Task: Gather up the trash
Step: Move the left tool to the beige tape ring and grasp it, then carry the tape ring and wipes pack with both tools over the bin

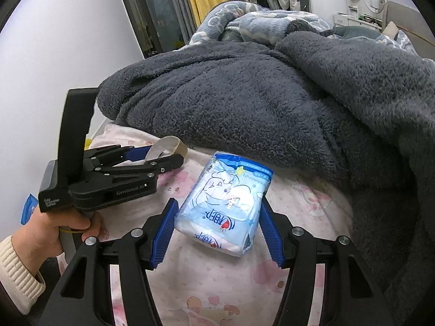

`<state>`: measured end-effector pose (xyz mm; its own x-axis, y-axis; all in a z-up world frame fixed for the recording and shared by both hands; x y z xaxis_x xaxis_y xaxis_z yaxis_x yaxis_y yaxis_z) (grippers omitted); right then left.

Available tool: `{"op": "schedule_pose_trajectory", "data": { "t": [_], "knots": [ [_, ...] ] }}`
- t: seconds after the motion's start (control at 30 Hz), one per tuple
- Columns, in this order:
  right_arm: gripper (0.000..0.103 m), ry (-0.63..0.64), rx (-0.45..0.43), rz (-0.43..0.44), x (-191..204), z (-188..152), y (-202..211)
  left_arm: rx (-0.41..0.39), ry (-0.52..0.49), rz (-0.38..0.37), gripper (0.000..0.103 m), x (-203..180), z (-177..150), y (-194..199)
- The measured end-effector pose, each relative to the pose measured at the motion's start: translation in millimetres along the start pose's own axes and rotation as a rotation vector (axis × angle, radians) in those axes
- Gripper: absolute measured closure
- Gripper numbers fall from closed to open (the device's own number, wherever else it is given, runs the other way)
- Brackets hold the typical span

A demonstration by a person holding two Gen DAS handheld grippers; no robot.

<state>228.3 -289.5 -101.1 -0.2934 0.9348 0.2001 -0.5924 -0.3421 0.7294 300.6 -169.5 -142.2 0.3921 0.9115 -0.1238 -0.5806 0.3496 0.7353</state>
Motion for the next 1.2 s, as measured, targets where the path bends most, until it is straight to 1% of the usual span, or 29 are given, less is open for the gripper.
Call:
{"op": "schedule_pose_trajectory", "data": {
  "t": [0.17, 0.33, 0.53, 0.63, 0.8, 1.2],
  "knots": [
    [0.043, 0.004, -0.004, 0.003, 7, 2, 1, -0.008, -0.011, 0.021, 0.053, 0, -6, 14],
    [0.043, -0.005, 0.004, 0.007, 12, 1, -2, -0.014, 0.005, 0.034, 0.053, 4, -16, 35],
    [0.043, -0.028, 0.008, 0.036, 23, -3, 2, -0.025, 0.019, 0.055, 0.053, 11, -28, 60],
    [0.043, -0.03, -0.003, 0.057, 34, 0, 8, -0.029, 0.039, 0.073, 0.053, 19, -41, 76],
    [0.043, -0.021, -0.012, 0.094, 56, 3, 13, -0.04, 0.063, 0.102, 0.053, 33, -52, 94],
    [0.043, 0.006, 0.009, 0.144, 98, 7, -1, -0.044, 0.109, 0.17, 0.053, 67, -75, 124]
  ]
}}
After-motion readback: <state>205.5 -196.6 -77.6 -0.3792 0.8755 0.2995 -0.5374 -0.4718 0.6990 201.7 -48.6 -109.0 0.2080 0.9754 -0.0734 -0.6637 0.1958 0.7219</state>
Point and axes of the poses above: each gripper's, at about its wrist camera, not at the fingertips, and y roughly against the way its jaws point, x to its left, z to its top, the point moved 8 cm from there along -y, roughly the way its jaws point, and after that the axes turned 1 degree about -z, right-handed, at the moved point
